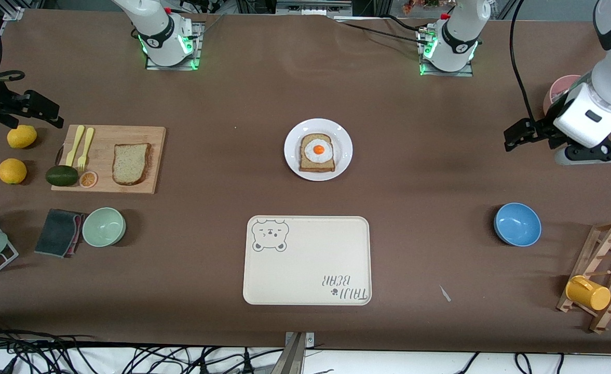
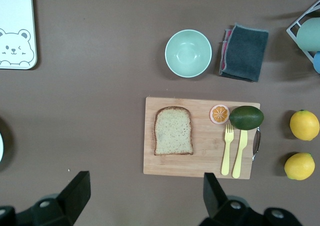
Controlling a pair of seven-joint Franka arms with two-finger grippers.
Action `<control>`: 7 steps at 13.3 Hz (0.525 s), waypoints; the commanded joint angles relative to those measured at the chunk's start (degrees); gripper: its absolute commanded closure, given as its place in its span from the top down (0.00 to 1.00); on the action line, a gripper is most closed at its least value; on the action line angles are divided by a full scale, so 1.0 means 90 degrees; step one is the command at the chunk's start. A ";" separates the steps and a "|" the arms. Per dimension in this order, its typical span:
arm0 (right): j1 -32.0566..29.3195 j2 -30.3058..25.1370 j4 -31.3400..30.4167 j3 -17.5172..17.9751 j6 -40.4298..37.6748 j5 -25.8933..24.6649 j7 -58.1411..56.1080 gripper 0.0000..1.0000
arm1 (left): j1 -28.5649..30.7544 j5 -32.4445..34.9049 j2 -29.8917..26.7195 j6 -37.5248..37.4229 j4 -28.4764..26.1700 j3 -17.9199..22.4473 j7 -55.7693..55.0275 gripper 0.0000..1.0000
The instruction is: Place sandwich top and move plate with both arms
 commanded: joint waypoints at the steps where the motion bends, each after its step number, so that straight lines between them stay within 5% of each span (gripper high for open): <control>1: -0.0003 -0.0049 -0.0041 0.0009 0.0074 0.0116 0.0042 1.00 | 0.0061 0.0080 -0.0447 0.0047 -0.0325 -0.0031 0.0065 1.00; 7: -0.0003 -0.0049 -0.0041 0.0009 0.0006 0.0117 0.0032 1.00 | 0.0080 -0.0194 -0.0369 0.0223 -0.0412 -0.0021 -0.0003 1.00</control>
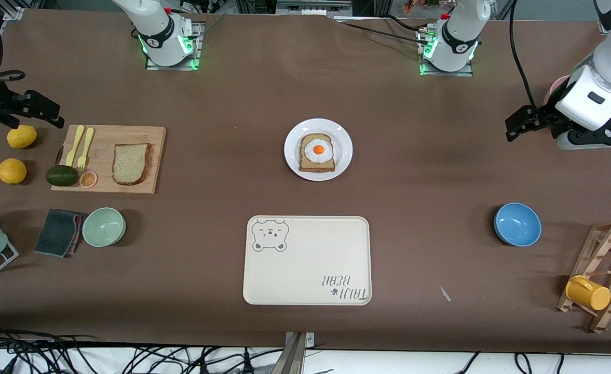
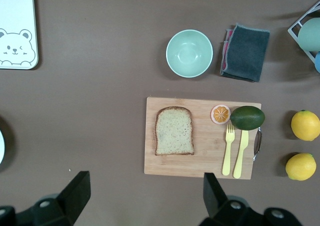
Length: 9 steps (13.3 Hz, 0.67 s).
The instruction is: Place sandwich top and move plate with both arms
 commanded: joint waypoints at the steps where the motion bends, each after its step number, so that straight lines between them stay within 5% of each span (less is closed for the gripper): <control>1: -0.0006 -0.0059 -0.0040 0.0008 0.0005 0.0097 0.0042 1.00 | 0.0059 -0.0148 -0.0077 0.0142 -0.0166 -0.0022 -0.0006 1.00; 9: 0.0004 -0.0049 -0.0020 0.0027 -0.0014 0.0087 0.0022 1.00 | 0.0059 -0.0148 -0.0028 0.0142 -0.0176 -0.0031 -0.0006 1.00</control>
